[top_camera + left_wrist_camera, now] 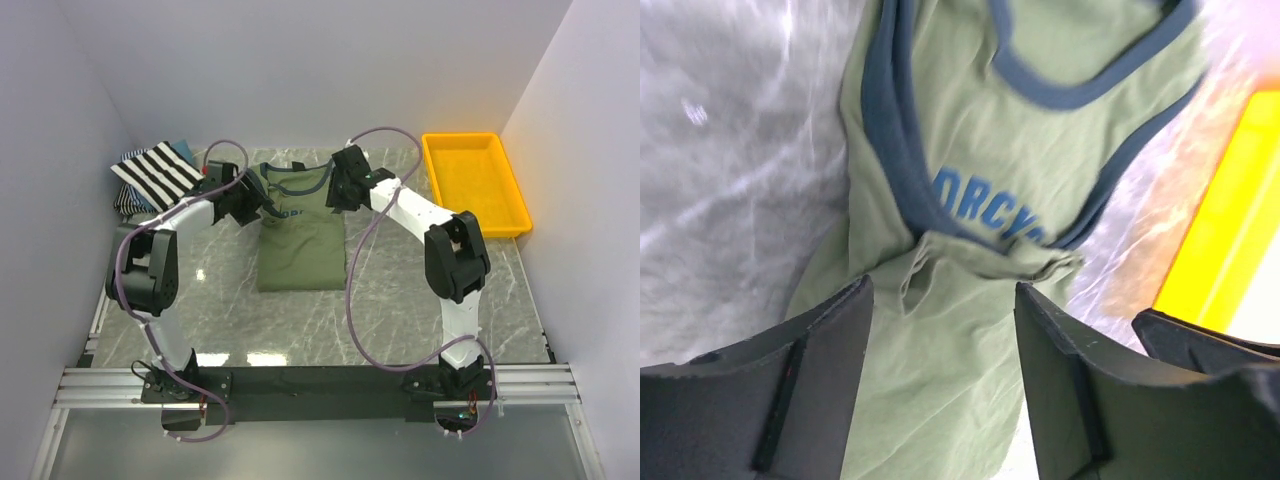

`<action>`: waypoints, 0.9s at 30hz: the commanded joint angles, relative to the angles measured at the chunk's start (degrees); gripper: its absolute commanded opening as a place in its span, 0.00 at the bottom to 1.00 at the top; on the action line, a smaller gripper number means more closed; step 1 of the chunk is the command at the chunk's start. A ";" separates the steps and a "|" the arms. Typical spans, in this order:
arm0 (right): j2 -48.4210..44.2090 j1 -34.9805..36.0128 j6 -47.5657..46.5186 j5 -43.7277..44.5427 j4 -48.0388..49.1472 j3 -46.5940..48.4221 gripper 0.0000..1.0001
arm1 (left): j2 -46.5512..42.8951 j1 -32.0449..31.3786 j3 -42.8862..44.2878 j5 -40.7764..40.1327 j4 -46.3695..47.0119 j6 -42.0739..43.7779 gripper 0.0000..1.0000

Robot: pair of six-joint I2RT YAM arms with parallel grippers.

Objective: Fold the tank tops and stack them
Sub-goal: Fold the tank top

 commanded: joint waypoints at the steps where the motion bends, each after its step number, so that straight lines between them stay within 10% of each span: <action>1: -3.25 -0.78 -1.01 2.69 -0.20 1.73 0.45 | -4.79 1.47 3.39 0.20 1.68 2.31 0.64; 7: -13.00 0.45 1.27 1.03 4.71 -11.97 0.45 | -12.52 1.38 -3.63 -4.74 -3.78 0.30 0.61; 11: -16.26 2.65 2.15 0.76 6.91 -19.09 0.44 | -14.29 -0.37 -5.75 -1.23 -2.72 1.08 0.09; 13: -17.84 4.05 2.94 -0.56 8.93 -22.61 0.44 | -12.45 -1.08 -4.87 -1.22 -3.42 1.52 0.01; 27: -17.94 11.00 7.69 -3.99 15.09 -33.69 0.42 | 6.52 -2.84 7.59 5.02 -2.63 3.63 0.01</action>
